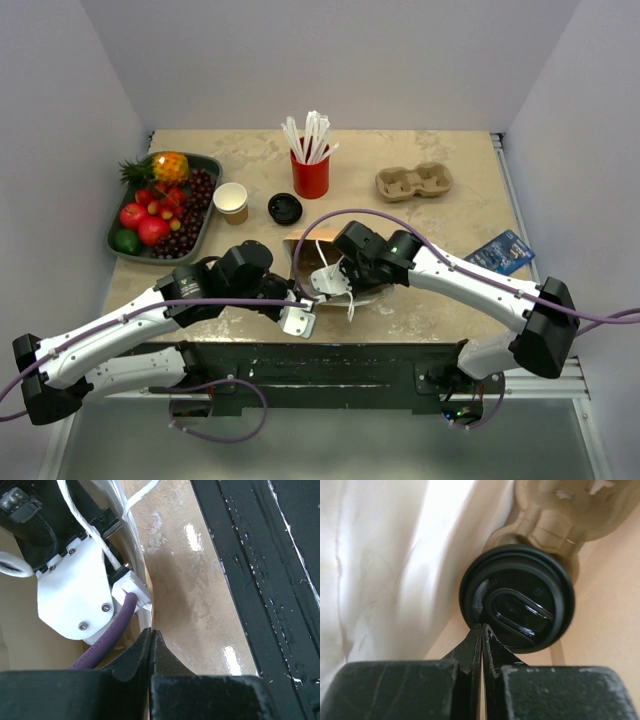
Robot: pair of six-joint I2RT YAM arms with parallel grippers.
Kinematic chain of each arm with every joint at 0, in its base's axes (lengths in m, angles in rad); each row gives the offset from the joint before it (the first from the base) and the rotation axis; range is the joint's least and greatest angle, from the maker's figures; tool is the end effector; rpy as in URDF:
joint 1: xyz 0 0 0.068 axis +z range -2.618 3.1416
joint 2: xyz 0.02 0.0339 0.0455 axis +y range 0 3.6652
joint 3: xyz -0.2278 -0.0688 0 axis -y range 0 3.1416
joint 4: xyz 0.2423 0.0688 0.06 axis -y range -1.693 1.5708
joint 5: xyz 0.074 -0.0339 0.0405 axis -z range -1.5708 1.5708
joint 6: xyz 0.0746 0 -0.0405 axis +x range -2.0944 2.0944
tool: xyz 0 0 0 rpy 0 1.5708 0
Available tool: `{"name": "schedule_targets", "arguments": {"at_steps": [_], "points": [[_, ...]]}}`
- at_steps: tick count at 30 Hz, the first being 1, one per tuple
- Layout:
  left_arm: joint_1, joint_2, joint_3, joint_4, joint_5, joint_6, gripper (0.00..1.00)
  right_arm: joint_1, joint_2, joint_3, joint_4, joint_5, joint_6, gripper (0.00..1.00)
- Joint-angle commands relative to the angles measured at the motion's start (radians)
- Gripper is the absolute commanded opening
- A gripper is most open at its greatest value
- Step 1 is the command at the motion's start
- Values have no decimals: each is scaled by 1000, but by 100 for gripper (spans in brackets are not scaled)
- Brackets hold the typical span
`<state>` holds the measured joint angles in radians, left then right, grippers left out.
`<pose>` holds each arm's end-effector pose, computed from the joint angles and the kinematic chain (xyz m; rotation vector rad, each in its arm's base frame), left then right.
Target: Pack the takeout coffee
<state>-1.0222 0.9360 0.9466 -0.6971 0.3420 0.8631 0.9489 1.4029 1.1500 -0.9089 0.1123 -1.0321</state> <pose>0.1028 -0.2163 0.2680 1.9241 1.1706 -0.4708 0.1760 0.2312 0.1996 -2.2676 1.5247 -0.1770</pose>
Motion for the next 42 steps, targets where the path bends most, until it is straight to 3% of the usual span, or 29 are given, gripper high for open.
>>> {"name": "schedule_targets", "arguments": {"at_steps": [1, 10, 22, 30, 34, 35, 36, 39, 42], "points": [[1, 0, 35, 51, 25, -7, 0, -2, -62, 83, -36, -48, 3, 0], [1, 1, 49, 53, 12, -12, 0, -1, -133, 120, -39, -108, -3, 0], [27, 41, 155, 56, 22, -75, 0, -7, -237, 304, 56, -197, 184, 4], [68, 69, 218, 68, 75, -173, 0, -28, -275, 389, 189, -51, 336, 10], [70, 67, 204, 73, 92, -147, 0, -41, -277, 378, 229, 27, 342, 15], [70, 61, 198, 74, 91, -144, 2, -42, -281, 369, 263, 52, 351, 16], [70, 58, 190, 74, 91, -142, 18, -48, -288, 357, 278, 62, 356, 17], [70, 49, 198, 82, 84, -167, 39, -67, -280, 362, 309, 95, 394, 18], [70, 53, 243, 84, 83, -191, 51, -104, -263, 373, 321, 64, 443, 21]]}}
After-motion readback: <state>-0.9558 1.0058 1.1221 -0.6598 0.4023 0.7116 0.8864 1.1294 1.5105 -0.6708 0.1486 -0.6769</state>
